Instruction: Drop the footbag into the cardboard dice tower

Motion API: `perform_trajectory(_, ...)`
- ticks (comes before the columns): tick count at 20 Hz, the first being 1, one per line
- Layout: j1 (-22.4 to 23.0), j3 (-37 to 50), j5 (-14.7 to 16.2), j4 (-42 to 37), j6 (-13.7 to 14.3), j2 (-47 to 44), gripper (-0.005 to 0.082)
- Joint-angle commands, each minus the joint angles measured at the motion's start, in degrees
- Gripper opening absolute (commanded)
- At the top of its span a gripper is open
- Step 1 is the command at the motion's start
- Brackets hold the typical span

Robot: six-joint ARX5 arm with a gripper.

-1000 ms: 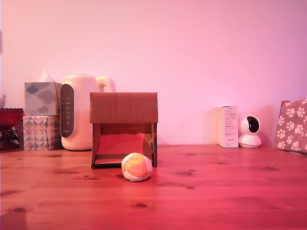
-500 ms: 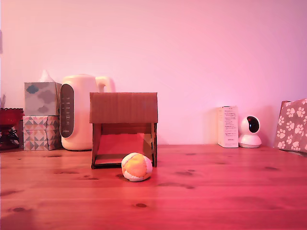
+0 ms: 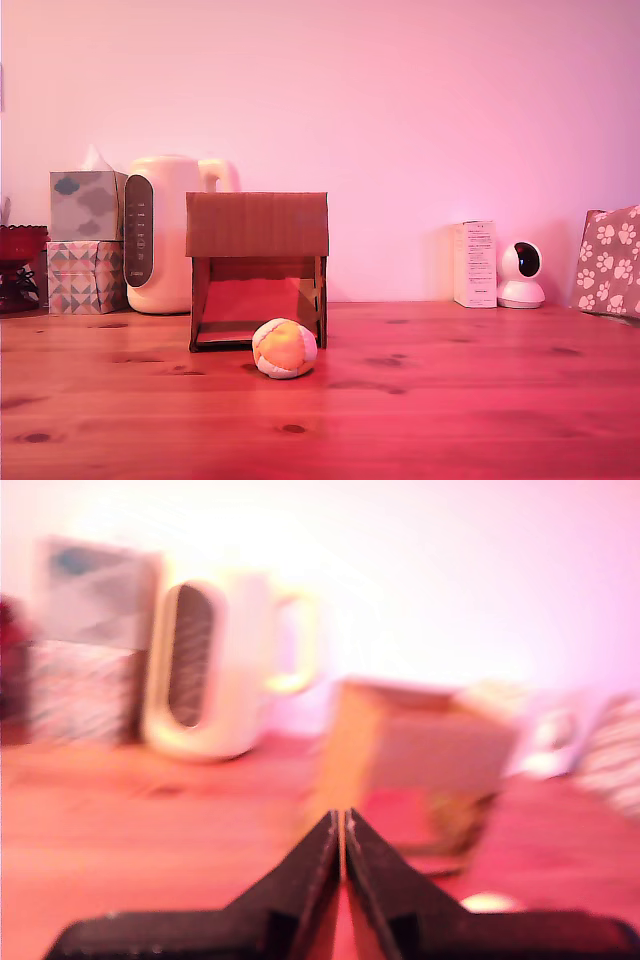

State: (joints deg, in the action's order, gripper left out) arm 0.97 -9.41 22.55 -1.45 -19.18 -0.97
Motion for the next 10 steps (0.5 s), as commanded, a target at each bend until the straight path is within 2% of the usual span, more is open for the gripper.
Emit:
perform_trajectory(1,0.1,-1.1,2.4,-0.4,-0.3,-2.8,-0.0019)
perform_trajectory(3,1.0,-2.1,6.2,-2.0,-0.1,-6.6,-0.0019)
perform_trajectory(6,3.7,-2.1,9.7,-6.4,-0.1,-13.2,-0.0019)
perform_trajectory(10,9.7,-2.1,10.7,-13.7,0.8,-23.5,-0.0019)
